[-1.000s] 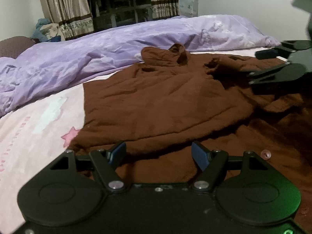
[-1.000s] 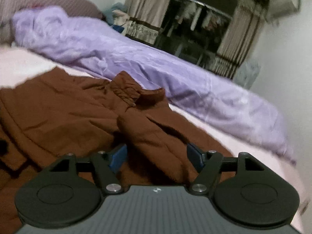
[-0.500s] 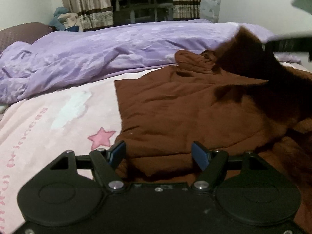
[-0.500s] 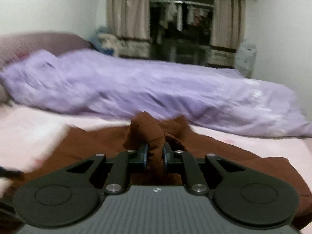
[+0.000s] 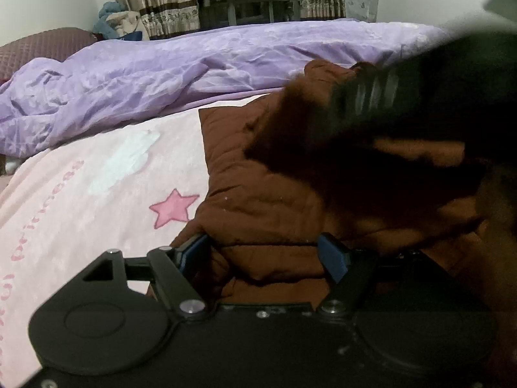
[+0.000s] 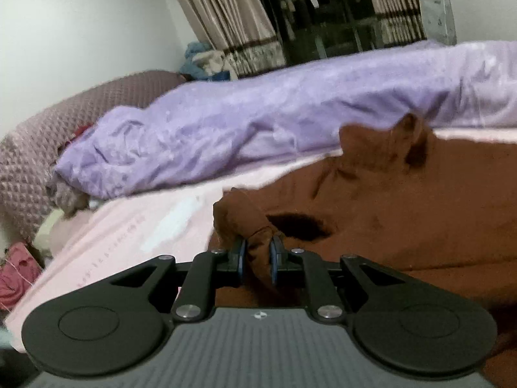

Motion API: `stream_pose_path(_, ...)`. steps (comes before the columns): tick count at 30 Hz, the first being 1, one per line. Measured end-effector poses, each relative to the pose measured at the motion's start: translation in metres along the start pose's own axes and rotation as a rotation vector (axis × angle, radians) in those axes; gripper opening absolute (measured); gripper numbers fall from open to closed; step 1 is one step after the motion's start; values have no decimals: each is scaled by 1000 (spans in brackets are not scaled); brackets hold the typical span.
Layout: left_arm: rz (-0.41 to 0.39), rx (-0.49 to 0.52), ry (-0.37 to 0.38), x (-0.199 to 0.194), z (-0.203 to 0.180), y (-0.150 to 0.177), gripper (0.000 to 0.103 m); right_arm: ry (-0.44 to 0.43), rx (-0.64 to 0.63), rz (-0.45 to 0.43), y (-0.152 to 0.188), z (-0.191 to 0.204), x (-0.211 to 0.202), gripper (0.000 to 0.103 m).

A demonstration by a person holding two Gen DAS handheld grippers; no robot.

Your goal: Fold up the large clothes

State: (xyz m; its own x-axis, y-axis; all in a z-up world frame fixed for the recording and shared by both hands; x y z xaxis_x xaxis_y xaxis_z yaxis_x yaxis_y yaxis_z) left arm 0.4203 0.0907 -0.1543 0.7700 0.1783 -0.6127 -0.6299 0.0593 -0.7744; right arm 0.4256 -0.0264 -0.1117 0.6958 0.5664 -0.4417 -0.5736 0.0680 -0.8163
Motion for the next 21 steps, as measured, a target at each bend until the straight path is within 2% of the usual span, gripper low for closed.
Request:
stream_pose_path(3, 1, -1, -8, 0, -2, 2, 78, 5, 77, 72, 20, -16, 17, 21)
stream_pose_path(5, 2, 7, -16, 1, -4, 3, 79, -7, 52, 42, 28, -17, 17, 25)
stream_pose_path(7, 0, 11, -22, 1, -4, 3, 79, -35, 13, 38, 24, -9, 9, 40)
stream_pose_path(8, 0, 13, -26, -1, -5, 3, 79, -57, -11, 35, 20, -4, 4, 57)
stream_pose_path(10, 0, 9, -28, -6, -4, 1, 79, -80, -44, 28, 11, 6, -9, 70)
stream_pose_path(13, -24, 1, 2, -22, -4, -4, 79, -78, -38, 7, -3, 6, -43, 71)
stream_pose_path(16, -55, -5, 11, -44, -5, -12, 79, -106, -44, 14, -14, -9, -81, 84)
stream_pose_path(18, -103, -22, 29, -61, -4, -19, 79, -61, -55, -27, -19, -26, -110, 84)
stream_pose_path(19, -126, -35, 46, -67, -4, -24, 79, -13, -54, -62, -20, -36, -120, 79)
stream_pose_path(20, -149, -51, 65, -70, -5, -31, 79, 47, -53, -102, -24, -50, -131, 62)
stream_pose_path(21, -169, -64, 80, -70, -7, -38, 79, 92, -51, -119, -27, -61, -133, 52)
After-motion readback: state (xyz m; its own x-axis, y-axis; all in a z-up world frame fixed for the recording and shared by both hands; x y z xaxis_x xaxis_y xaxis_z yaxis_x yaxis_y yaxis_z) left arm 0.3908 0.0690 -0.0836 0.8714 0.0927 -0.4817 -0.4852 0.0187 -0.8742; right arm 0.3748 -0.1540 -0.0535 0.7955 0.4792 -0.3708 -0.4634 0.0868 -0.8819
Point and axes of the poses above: each gripper's, at about its wrist camera, not at the fingertips, and x roughly the way its jaws point, z to its left, y to its underside, the point moved 2 cm from there along x, roughly the way its jaws point, and after that the axes turned 6 degrees about -y, right-handed, at the moved point
